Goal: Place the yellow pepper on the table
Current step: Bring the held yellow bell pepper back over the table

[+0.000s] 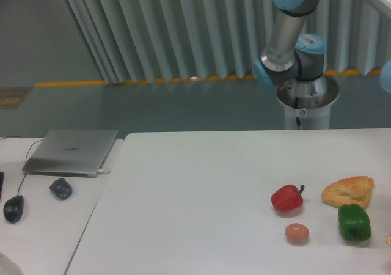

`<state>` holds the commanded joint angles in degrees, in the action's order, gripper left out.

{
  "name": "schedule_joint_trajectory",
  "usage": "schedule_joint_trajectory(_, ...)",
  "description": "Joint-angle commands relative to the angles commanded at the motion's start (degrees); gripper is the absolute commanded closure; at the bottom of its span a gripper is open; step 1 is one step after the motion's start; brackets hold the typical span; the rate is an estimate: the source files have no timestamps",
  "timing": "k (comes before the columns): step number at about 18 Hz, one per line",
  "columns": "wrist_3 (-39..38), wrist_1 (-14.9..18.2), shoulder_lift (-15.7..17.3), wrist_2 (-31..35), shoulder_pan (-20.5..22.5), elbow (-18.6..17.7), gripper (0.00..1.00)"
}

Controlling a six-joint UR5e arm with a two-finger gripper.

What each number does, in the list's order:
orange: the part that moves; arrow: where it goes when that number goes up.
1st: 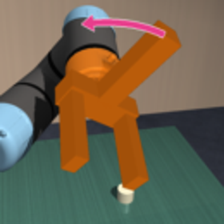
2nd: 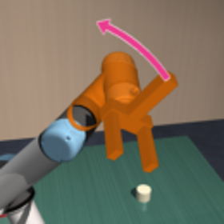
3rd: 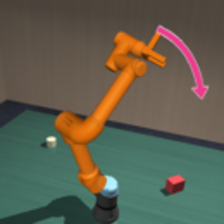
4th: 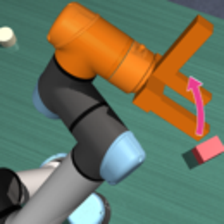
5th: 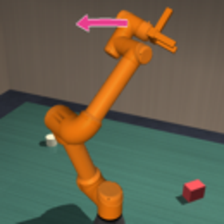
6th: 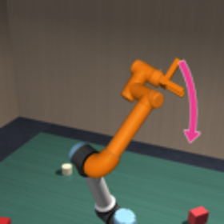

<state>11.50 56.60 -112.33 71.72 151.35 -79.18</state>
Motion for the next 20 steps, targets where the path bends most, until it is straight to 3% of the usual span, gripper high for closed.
schedule_joint_trajectory(5,10.5,0.4,3.4,0.5,-1.4,-5.5,0.42)
schedule_joint_trajectory(8,18.5,3.6,5.3,5.9,-5.1,-7.8,0.42)
schedule_joint_trajectory(14,21.7,8.3,5.5,12.9,-11.1,-8.4,0.42)
schedule_joint_trajectory(20,28.0,14.0,6.8,13.4,-14.9,-8.8,0.42)
